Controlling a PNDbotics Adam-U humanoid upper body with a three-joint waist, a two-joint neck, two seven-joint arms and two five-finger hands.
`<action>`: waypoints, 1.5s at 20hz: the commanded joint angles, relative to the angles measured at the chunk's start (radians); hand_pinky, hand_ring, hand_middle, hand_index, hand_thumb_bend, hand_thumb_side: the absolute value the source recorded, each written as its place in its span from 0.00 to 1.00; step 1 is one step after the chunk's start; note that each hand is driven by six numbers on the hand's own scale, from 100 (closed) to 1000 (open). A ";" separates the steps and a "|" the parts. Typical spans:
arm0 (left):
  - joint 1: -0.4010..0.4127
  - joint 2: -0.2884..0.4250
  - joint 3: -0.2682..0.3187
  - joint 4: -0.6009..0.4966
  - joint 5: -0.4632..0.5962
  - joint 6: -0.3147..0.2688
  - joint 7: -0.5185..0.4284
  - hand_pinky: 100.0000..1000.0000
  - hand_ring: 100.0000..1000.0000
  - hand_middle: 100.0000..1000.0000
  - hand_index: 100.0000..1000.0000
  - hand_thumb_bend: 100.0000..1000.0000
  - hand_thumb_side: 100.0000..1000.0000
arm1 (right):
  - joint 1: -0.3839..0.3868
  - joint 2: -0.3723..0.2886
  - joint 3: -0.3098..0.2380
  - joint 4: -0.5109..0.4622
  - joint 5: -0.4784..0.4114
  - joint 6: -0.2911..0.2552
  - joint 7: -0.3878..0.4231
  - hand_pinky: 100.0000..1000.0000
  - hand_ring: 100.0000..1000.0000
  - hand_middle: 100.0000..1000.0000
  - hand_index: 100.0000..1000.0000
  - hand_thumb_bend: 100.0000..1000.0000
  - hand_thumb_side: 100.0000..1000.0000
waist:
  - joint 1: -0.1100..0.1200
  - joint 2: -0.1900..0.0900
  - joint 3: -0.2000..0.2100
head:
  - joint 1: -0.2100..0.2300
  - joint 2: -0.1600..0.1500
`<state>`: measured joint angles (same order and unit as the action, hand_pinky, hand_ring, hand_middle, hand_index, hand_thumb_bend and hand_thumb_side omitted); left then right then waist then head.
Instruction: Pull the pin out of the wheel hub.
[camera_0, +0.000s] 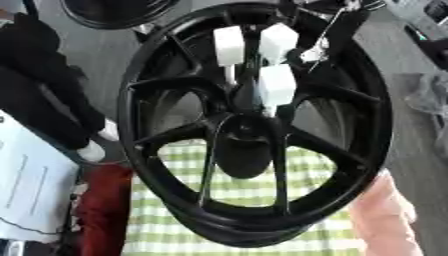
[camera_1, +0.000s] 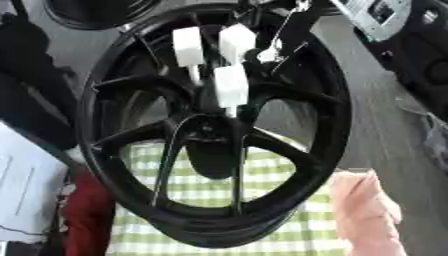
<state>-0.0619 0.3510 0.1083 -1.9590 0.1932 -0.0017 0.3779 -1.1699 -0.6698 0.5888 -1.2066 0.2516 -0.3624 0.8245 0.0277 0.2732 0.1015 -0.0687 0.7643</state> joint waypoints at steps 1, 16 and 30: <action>-0.003 0.014 0.011 -0.011 -0.004 0.000 0.001 0.74 0.74 0.71 0.76 0.25 0.60 | -0.024 -0.009 -0.019 -0.008 -0.014 -0.087 0.082 0.71 0.70 0.45 0.59 0.00 0.18 | 0.000 -0.017 0.002 | -0.003 0.003; 0.001 0.015 0.011 -0.009 -0.008 0.002 -0.004 0.74 0.74 0.71 0.76 0.25 0.61 | -0.052 -0.014 -0.043 -0.007 -0.029 -0.087 0.082 0.69 0.63 0.35 0.47 0.00 0.17 | -0.004 -0.026 -0.002 | -0.002 0.004; 0.005 0.018 0.012 -0.006 -0.008 0.003 -0.010 0.74 0.74 0.71 0.76 0.24 0.61 | -0.094 -0.057 -0.101 0.020 0.013 -0.113 0.082 0.69 0.61 0.32 0.44 0.05 0.24 | -0.011 -0.045 -0.008 | 0.003 0.005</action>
<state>-0.0540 0.3509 0.1084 -1.9534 0.1899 0.0022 0.3704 -1.2362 -0.6905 0.5121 -1.1865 0.2573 -0.3745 0.8125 0.0153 0.2572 0.0941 -0.0687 0.7643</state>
